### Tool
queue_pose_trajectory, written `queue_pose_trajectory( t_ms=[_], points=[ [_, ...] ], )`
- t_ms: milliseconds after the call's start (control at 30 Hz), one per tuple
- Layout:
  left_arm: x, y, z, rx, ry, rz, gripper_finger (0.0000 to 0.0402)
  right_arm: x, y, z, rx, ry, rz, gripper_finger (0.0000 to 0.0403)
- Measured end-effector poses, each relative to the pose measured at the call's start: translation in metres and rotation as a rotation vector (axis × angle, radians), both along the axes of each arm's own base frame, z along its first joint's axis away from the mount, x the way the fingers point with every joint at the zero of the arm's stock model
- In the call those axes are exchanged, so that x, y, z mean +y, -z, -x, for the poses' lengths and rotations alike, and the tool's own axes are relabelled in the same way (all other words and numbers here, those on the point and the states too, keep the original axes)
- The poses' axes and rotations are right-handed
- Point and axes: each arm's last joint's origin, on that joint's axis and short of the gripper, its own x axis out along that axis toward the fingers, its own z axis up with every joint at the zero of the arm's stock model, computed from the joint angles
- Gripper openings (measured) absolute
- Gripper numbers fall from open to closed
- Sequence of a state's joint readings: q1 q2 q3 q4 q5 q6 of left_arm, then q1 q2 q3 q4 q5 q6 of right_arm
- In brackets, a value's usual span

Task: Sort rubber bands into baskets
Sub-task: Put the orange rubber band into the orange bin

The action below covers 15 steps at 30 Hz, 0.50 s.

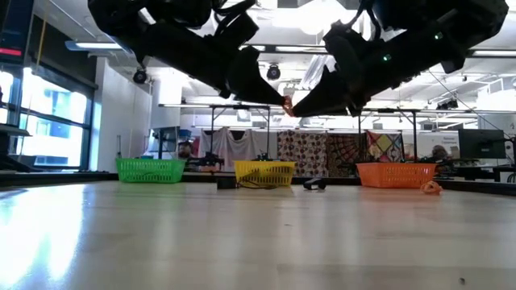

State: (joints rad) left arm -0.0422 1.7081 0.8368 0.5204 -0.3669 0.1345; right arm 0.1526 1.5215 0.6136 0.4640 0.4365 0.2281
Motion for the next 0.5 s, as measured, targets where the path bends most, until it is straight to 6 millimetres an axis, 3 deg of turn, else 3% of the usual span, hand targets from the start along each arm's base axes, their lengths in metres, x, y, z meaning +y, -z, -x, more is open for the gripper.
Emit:
queue_pose_trajectory(
  t_ms=[267, 500],
  points=[
    [0.0005, 0.0003, 0.0003, 0.004, -0.012, -0.005, 0.0001, -0.0012, -0.0014, -0.0004, -0.037, 0.048, -0.052, 0.0175],
    [0.0006, 0.0003, 0.0003, 0.004, -0.015, -0.005, 0.0001, -0.0058, -0.0036, -0.0020, -0.068, 0.060, -0.077, 0.0194]
  ],
)
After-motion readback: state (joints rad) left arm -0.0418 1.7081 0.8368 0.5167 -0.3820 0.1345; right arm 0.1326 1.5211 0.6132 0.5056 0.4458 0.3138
